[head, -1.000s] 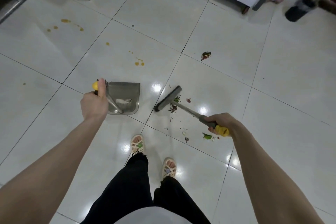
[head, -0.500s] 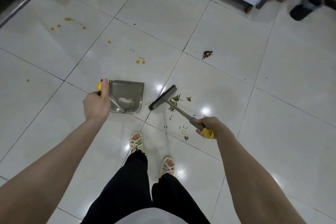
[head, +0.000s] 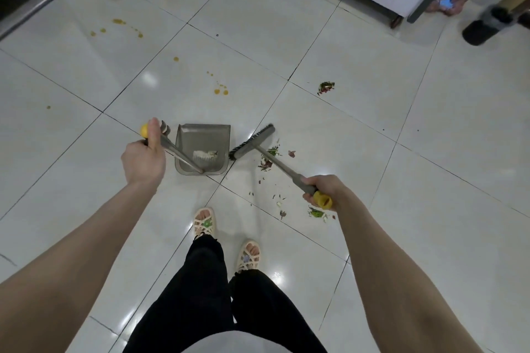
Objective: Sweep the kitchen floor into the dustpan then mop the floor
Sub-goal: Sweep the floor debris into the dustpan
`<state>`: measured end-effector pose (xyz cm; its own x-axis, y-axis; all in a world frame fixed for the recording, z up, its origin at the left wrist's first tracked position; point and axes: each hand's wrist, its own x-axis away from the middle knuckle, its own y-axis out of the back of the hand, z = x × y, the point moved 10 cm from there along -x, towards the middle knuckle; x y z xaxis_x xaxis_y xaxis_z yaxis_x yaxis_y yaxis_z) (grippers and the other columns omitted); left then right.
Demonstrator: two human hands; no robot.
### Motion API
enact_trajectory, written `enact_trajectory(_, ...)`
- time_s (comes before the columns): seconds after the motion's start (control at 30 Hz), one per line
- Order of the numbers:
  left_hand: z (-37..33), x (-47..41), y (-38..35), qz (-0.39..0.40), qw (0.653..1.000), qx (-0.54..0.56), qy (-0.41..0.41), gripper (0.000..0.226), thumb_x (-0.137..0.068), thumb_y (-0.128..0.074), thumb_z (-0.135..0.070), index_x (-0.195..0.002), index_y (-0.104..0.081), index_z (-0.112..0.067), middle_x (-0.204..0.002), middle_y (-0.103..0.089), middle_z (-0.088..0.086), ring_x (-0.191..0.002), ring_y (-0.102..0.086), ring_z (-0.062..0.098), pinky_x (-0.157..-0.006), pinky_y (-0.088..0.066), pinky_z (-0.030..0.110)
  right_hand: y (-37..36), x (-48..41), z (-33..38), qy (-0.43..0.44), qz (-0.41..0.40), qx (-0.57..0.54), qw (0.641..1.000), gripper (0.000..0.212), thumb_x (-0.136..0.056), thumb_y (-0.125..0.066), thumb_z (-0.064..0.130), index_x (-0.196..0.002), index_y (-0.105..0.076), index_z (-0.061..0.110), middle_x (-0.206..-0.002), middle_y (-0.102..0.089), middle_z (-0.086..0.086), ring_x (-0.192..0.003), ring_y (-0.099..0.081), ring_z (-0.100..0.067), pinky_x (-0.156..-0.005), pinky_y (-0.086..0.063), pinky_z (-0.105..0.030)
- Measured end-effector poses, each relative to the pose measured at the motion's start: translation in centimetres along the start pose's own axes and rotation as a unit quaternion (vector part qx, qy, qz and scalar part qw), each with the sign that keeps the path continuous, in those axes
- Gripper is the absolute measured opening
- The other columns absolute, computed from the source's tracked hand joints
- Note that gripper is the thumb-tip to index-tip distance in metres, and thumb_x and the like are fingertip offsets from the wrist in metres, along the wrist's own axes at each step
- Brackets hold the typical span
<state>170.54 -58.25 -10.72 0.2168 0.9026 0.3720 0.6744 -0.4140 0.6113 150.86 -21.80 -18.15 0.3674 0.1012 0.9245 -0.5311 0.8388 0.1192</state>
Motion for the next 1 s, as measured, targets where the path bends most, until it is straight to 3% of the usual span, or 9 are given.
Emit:
enact_trajectory(0.2,2.0,1.8,1.6,-0.02,1.0,0.003,0.021,0.079,-0.073,-0.031,-0.083,-0.058,-0.043,-0.007,-0.064,-0.047,0.013,-0.063,-0.047,0.03,-0.059,-0.037,0.036,0.0,0.0,-1.2,0.015,-0.013,0.016,1.0,0.017,-0.086,-0.066,0.002,-0.079,-0.052,-0.002,-0.073,-0.05,-0.012,-0.039,-0.052,-0.016,-0.034,-0.044,-0.018)
enact_trajectory(0.37,4.4,3.1,3.4,-0.022,1.0,0.004,0.021,0.08,-0.075,-0.031,-0.082,-0.06,-0.044,-0.004,-0.063,-0.048,0.014,-0.062,-0.048,0.03,-0.06,-0.041,0.039,0.7,1.3,-3.2,0.03,-0.014,0.096,0.995,0.018,-0.082,-0.069,0.002,-0.072,-0.054,0.0,-0.071,-0.053,-0.012,-0.049,-0.054,-0.021,-0.038,-0.042,-0.022)
enact_trajectory(0.47,6.3,4.1,5.0,-0.021,1.0,0.002,0.017,0.08,-0.077,-0.031,-0.081,-0.063,-0.045,-0.003,-0.062,-0.047,0.014,-0.06,-0.047,0.03,-0.058,-0.041,0.039,-1.7,2.5,-5.0,0.049,0.008,0.126,0.991,0.02,-0.08,-0.062,-0.005,-0.065,-0.051,0.002,-0.056,-0.051,-0.01,-0.049,-0.051,-0.021,-0.038,-0.039,-0.02)
enact_trajectory(0.6,9.3,5.6,7.4,-0.02,1.0,0.002,0.019,0.081,-0.078,-0.031,-0.081,-0.064,-0.046,-0.003,-0.062,-0.047,0.015,-0.061,-0.048,0.03,-0.057,-0.04,0.037,-5.5,3.5,-7.2,0.064,0.029,0.169,0.983,0.007,-0.079,-0.067,0.0,-0.084,-0.064,-0.003,-0.066,-0.057,-0.016,-0.043,-0.054,-0.019,-0.038,-0.041,-0.02)
enact_trajectory(0.73,12.2,6.9,9.9,-0.022,0.999,0.02,0.035,0.08,-0.074,-0.032,-0.084,-0.059,-0.04,-0.006,-0.06,-0.044,0.013,-0.059,-0.045,0.028,-0.056,-0.038,0.036,-8.7,4.2,-8.9,0.076,0.043,0.215,0.973,0.016,-0.081,-0.067,0.003,-0.096,-0.065,-0.001,-0.074,-0.056,-0.015,-0.041,-0.056,-0.016,-0.046,-0.044,-0.024)
enact_trajectory(0.83,13.6,7.9,10.8,-0.022,0.999,0.025,0.043,0.077,-0.075,-0.033,-0.082,-0.058,-0.039,-0.007,-0.059,-0.042,0.012,-0.058,-0.044,0.027,-0.055,-0.038,0.036,-10.4,4.5,-9.7,0.077,0.046,0.256,0.962,0.03,-0.083,-0.066,0.007,-0.107,-0.063,-0.012,-0.071,-0.056,-0.012,-0.048,-0.058,-0.018,-0.053,-0.046,-0.029)
enact_trajectory(1.0,14.9,9.5,11.5,-0.025,0.998,0.017,0.052,0.082,-0.076,-0.031,-0.082,-0.063,-0.046,-0.003,-0.062,-0.045,0.015,-0.058,-0.046,0.027,-0.055,-0.04,0.037,-12.0,3.8,-10.4,0.059,0.054,0.267,0.961,0.039,-0.082,-0.073,0.01,-0.112,-0.061,-0.012,-0.079,-0.06,-0.016,-0.051,-0.059,-0.021,-0.041,-0.046,-0.022)
